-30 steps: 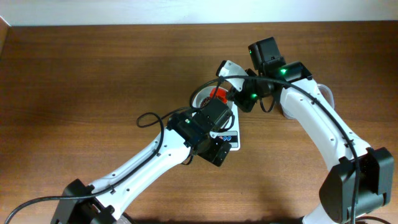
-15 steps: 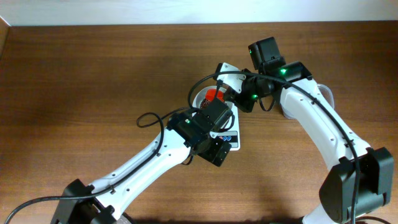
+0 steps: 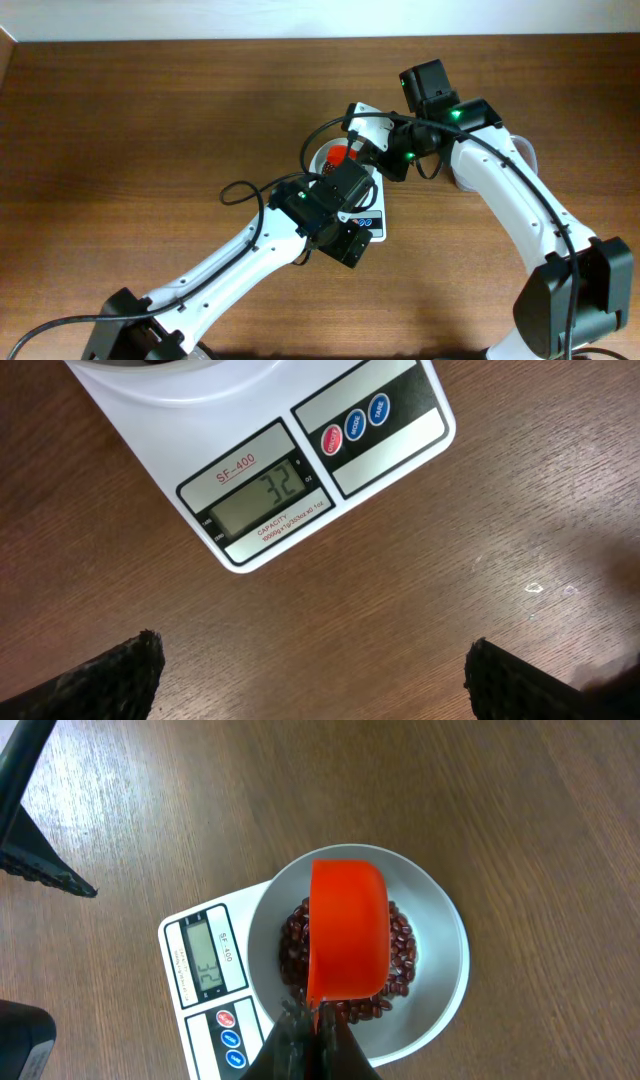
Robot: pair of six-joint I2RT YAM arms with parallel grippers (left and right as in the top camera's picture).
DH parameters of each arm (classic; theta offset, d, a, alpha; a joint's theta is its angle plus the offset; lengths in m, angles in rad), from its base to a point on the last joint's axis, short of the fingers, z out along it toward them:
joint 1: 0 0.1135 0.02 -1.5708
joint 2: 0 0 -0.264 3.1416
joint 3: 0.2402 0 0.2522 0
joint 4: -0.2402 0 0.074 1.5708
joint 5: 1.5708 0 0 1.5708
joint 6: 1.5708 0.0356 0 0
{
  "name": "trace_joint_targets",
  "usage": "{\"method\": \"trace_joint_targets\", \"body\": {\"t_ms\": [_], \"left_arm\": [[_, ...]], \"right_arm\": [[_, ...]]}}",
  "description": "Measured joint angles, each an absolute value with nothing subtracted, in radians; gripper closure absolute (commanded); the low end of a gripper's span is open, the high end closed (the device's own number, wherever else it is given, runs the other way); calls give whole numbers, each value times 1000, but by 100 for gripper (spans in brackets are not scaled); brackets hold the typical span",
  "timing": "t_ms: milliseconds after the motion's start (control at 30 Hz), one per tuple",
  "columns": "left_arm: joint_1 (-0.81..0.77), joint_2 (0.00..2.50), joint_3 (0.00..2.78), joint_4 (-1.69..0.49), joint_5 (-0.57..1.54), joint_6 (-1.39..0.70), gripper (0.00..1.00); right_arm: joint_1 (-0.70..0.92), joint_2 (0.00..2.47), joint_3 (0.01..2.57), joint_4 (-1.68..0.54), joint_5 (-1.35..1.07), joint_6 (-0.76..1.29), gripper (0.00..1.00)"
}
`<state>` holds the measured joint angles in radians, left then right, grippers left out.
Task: Scoop item into bowl and weigh 50g on scale
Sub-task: 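Tip the scoop with the right gripper to pour beans into the bowl, then return the scoop to the bean tub and scoop more beans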
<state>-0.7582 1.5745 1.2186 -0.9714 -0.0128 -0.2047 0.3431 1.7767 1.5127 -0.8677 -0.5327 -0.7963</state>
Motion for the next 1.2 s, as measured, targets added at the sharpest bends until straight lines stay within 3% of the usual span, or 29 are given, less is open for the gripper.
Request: {"method": "trace_joint_targets", "body": {"t_ms": [267, 567, 900, 1200], "left_arm": [[-758, 1575, 1219, -972, -13, -205, 1], [-758, 1575, 1219, -971, -13, -205, 1], [-758, 1575, 1219, -971, -13, -205, 1], [-758, 1575, 1218, -971, -13, -205, 1]], "right_arm": [[289, 1777, 1513, -780, -524, -571, 96], [40, 1777, 1513, -755, -522, -144, 96], [-260, 1776, 1513, -899, -445, -58, 96], [-296, 1780, 1485, -982, -242, -33, 96]]}}
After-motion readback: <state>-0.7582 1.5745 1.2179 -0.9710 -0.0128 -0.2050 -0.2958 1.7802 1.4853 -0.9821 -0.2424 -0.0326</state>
